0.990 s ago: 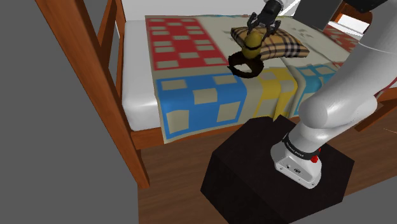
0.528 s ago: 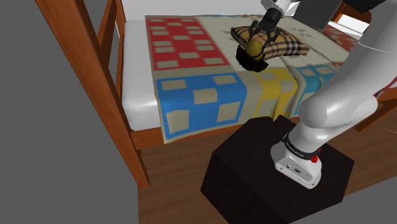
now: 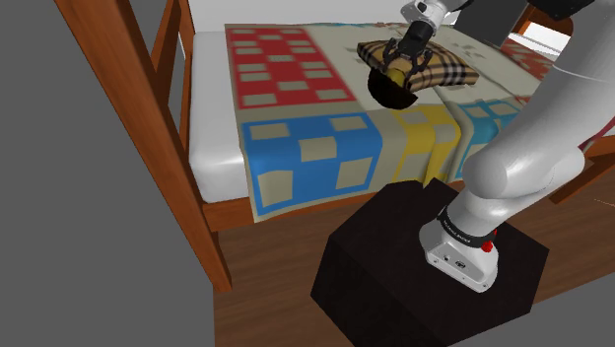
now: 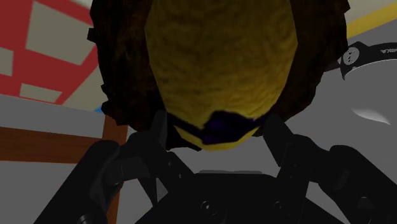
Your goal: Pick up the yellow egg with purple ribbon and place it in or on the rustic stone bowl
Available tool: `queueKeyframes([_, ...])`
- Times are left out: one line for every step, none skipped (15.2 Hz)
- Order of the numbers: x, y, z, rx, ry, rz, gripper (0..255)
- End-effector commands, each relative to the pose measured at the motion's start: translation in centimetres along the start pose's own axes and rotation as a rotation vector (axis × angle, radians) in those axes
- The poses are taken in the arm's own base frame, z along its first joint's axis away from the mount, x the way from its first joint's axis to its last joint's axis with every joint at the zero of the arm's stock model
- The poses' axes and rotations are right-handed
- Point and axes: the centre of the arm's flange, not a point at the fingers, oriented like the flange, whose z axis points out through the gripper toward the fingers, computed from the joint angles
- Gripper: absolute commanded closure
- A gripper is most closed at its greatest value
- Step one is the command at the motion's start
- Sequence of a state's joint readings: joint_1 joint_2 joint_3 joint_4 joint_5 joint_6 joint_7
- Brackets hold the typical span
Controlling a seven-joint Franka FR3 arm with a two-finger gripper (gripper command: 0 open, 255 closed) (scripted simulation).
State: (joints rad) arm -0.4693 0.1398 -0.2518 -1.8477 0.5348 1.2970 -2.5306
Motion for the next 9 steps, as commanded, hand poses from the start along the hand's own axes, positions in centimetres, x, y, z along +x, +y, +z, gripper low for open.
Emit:
queueKeyframes([-0.84,0.12,-0.08,-0.018,-0.031,0.009,255])
queueKeyframes([-0.84,0.12,-0.08,-0.018,-0.031,0.009,255])
queueKeyframes([-0.84,0.12,-0.08,-0.018,-0.031,0.009,255])
queueKeyframes([-0.84,0.12,-0.08,-0.018,-0.031,0.009,255])
queueKeyframes([-0.99,0.01,-0.2,-0.018,-0.031,0.01,0])
queueKeyframes([-1.02,0.05,-0.31,-0.018,-0.031,0.009,0])
queueKeyframes([-0.86,0.12,-0.17,-0.018,-0.031,0.01,0])
queueKeyframes([-0.84,0.05,-0.22,-0.018,-0.031,0.01,0])
queueKeyframes([-0.8,0.06,-0.25,-0.018,-0.031,0.01,0])
